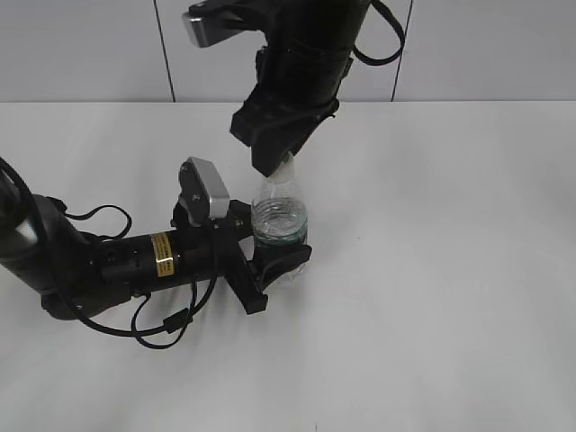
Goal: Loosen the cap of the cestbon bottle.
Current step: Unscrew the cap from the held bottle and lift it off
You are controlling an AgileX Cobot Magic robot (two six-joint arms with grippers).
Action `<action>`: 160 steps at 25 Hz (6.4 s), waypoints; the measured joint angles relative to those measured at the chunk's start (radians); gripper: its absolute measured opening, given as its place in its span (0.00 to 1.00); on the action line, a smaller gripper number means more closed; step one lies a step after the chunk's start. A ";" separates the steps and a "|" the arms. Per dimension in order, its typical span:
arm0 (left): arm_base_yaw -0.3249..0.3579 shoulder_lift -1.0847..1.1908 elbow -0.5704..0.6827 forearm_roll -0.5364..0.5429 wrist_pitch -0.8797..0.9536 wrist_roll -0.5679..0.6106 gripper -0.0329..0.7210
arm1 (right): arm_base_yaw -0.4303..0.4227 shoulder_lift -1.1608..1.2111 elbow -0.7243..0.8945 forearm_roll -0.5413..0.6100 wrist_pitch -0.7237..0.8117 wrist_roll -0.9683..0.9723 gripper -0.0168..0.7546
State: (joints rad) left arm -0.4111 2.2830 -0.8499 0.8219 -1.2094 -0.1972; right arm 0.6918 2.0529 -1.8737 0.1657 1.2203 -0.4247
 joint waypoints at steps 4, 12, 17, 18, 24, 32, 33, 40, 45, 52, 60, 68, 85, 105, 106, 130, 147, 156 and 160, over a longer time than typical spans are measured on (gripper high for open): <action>0.000 0.000 0.000 0.000 0.000 0.001 0.60 | 0.000 0.000 0.000 0.002 0.000 -0.103 0.40; 0.000 0.000 0.000 0.000 0.000 0.002 0.60 | 0.000 0.000 0.000 0.004 0.000 -0.333 0.40; 0.000 0.000 0.000 0.000 0.000 0.002 0.60 | 0.000 0.000 0.000 0.004 0.000 -0.399 0.40; 0.000 0.000 0.000 0.000 0.000 0.002 0.60 | 0.000 0.000 0.000 0.004 0.000 -0.401 0.40; 0.000 0.000 0.000 0.001 0.000 0.002 0.60 | 0.000 0.000 0.000 0.004 0.000 -0.409 0.40; 0.000 0.000 0.000 0.002 0.000 0.002 0.60 | 0.000 0.000 0.000 0.004 0.000 -0.409 0.40; 0.000 0.000 -0.001 0.003 0.000 0.002 0.60 | 0.000 0.000 0.000 0.003 0.000 -0.409 0.40; 0.000 0.000 -0.004 0.003 0.003 0.002 0.60 | 0.001 0.000 0.000 -0.016 0.001 -0.498 0.40; 0.000 0.001 -0.005 0.003 0.003 0.002 0.60 | 0.004 0.000 0.000 -0.023 0.001 -0.669 0.40; 0.000 0.001 -0.005 0.004 0.003 0.002 0.60 | 0.004 0.000 0.000 -0.025 0.003 -0.851 0.40; 0.000 0.001 -0.005 0.005 0.003 0.002 0.60 | 0.004 0.000 0.000 -0.025 0.004 -1.052 0.40; 0.000 0.001 -0.005 0.007 0.003 0.002 0.60 | 0.004 0.000 0.000 -0.026 0.006 -1.209 0.40; 0.000 0.001 -0.007 0.011 0.004 0.002 0.60 | 0.004 0.000 0.000 -0.030 0.007 -1.402 0.40; 0.000 0.003 -0.007 0.029 -0.001 0.001 0.60 | 0.004 -0.059 -0.055 -0.039 0.005 -0.647 0.70; 0.000 0.003 -0.007 0.029 -0.001 0.001 0.60 | 0.004 -0.065 -0.061 -0.043 0.005 -0.566 0.71; 0.000 0.003 -0.007 0.030 -0.001 0.001 0.60 | 0.004 -0.089 -0.068 -0.038 0.005 0.500 0.67; 0.000 0.003 -0.007 0.035 -0.001 0.001 0.60 | 0.004 -0.089 0.012 -0.015 0.004 0.687 0.68; 0.000 0.003 -0.007 0.037 -0.001 0.001 0.60 | 0.004 -0.053 0.016 0.001 0.004 0.684 0.68; 0.000 0.003 -0.007 0.038 -0.001 0.001 0.60 | 0.004 -0.053 0.017 -0.018 0.004 0.674 0.68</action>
State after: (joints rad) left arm -0.4111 2.2862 -0.8568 0.8594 -1.2100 -0.1965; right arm 0.6954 1.9995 -1.8570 0.1473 1.2239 0.2493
